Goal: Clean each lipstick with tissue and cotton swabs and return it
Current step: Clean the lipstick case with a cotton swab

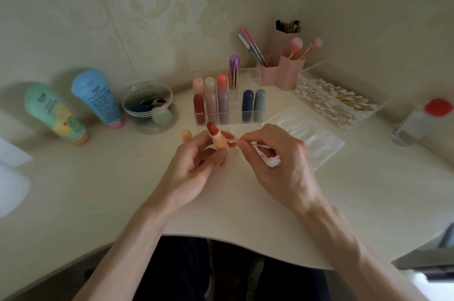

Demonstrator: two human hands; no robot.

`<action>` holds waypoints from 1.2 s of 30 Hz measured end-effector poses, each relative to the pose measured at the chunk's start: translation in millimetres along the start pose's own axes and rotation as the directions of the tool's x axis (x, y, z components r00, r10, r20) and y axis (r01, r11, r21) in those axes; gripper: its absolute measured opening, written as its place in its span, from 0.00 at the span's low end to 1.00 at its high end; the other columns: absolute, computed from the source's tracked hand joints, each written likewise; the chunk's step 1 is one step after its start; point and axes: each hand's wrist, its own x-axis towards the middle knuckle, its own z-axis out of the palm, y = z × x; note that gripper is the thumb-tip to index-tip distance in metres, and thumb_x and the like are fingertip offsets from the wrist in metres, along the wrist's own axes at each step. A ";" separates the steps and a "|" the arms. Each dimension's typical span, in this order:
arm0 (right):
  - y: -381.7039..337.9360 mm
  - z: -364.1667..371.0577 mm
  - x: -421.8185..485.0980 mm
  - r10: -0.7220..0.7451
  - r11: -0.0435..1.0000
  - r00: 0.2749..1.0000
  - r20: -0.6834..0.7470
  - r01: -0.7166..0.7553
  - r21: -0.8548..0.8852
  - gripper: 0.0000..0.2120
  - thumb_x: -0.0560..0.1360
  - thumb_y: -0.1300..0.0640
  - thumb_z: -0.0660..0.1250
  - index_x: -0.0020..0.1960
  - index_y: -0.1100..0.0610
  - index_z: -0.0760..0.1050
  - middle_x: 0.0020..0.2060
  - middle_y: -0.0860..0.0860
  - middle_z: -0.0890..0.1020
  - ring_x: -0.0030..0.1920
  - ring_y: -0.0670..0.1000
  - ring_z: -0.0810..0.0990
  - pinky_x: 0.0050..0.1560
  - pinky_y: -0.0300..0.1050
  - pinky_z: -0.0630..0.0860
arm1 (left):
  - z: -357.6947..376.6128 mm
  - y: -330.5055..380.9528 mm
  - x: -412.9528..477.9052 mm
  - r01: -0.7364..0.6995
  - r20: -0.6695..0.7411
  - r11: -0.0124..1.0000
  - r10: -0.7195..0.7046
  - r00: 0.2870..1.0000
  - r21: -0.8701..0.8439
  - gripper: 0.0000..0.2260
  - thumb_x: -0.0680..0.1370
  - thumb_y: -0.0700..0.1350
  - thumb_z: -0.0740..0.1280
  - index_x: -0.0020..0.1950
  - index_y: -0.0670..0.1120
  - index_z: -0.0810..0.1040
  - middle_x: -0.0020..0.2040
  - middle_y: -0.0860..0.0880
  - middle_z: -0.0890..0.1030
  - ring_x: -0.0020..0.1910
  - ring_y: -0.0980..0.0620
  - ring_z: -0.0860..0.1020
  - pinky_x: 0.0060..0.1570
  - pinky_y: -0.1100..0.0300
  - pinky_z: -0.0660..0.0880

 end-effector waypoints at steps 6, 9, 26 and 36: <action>-2.4 0.8 -0.5 -0.027 1.000 1.000 0.013 0.027 -0.001 0.01 0.79 0.60 0.75 0.49 0.57 0.86 0.38 0.41 0.77 0.38 0.42 0.74 0.43 0.31 0.67 | -1.4 -2.4 0.9 -0.016 -0.005 1.000 0.016 1.000 -0.001 0.08 0.84 0.38 0.66 0.61 0.44 0.82 0.49 0.36 0.80 0.43 0.51 0.77 0.51 0.61 0.74; -1.1 -0.1 0.2 -0.014 1.000 1.000 -0.009 0.014 -0.005 0.01 0.79 0.61 0.75 0.49 0.56 0.86 0.39 0.38 0.77 0.38 0.40 0.75 0.43 0.30 0.67 | -1.9 -2.7 0.2 -0.012 0.002 1.000 0.012 1.000 0.016 0.09 0.84 0.36 0.65 0.59 0.44 0.83 0.52 0.36 0.82 0.43 0.51 0.77 0.53 0.59 0.74; -3.2 -0.7 1.3 -0.007 1.000 1.000 -0.030 0.007 -0.010 0.02 0.79 0.61 0.75 0.48 0.56 0.86 0.39 0.34 0.75 0.39 0.38 0.75 0.43 0.28 0.67 | -2.6 -11.2 2.0 -0.005 0.070 1.000 0.006 0.998 -0.006 0.10 0.83 0.45 0.65 0.57 0.53 0.84 0.55 0.40 0.83 0.54 0.36 0.77 0.62 0.49 0.74; -3.9 0.4 0.4 -0.031 0.999 0.999 -0.024 0.031 0.010 0.02 0.79 0.61 0.75 0.48 0.56 0.85 0.39 0.38 0.78 0.39 0.40 0.75 0.43 0.31 0.68 | -0.6 -10.4 2.0 0.030 0.024 0.997 -0.029 0.999 -0.070 0.14 0.82 0.48 0.64 0.66 0.51 0.81 0.56 0.48 0.86 0.58 0.33 0.77 0.64 0.46 0.76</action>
